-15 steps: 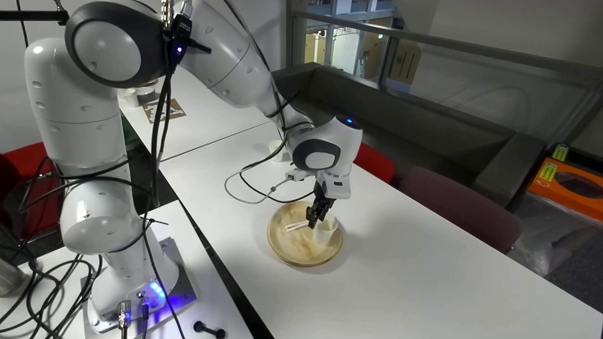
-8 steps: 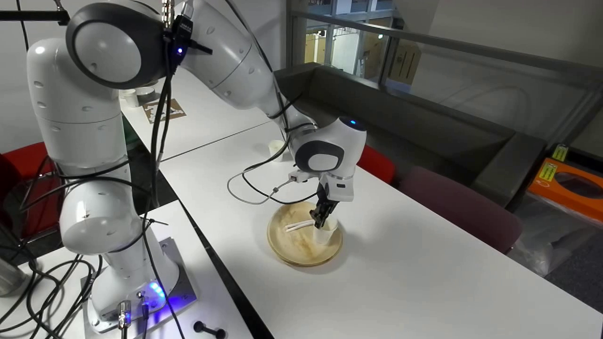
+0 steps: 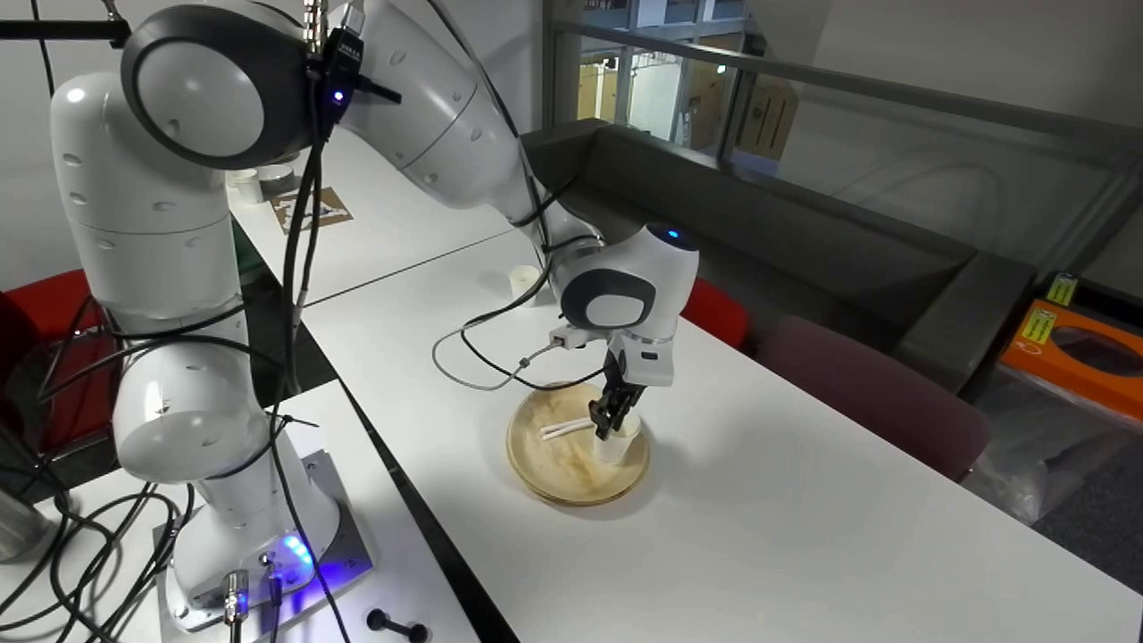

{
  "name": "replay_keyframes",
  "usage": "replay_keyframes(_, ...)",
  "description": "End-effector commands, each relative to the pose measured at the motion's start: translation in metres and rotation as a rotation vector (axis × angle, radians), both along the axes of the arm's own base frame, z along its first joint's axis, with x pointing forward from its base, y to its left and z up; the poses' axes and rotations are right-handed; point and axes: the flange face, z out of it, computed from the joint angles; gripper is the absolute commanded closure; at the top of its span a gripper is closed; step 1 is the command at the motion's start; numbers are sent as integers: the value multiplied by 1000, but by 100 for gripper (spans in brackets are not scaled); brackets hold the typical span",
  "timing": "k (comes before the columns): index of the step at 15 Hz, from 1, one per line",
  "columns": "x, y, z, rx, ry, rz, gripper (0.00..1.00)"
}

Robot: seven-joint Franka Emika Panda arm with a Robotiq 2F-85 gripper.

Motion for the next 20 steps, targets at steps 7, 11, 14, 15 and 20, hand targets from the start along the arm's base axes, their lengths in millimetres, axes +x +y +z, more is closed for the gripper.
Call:
replay_keyframes(7,-1,-3,2,-18,-1,-5,63)
replay_keyframes(11,-2,-3,0,-17,4,-3,63)
replay_keyframes(14,-2,-3,-3,-16,9,-4,65)
replay_keyframes(15,-2,-3,-4,-16,12,-3,68)
replay_keyframes(20,-3,-3,-7,-15,18,-1,100)
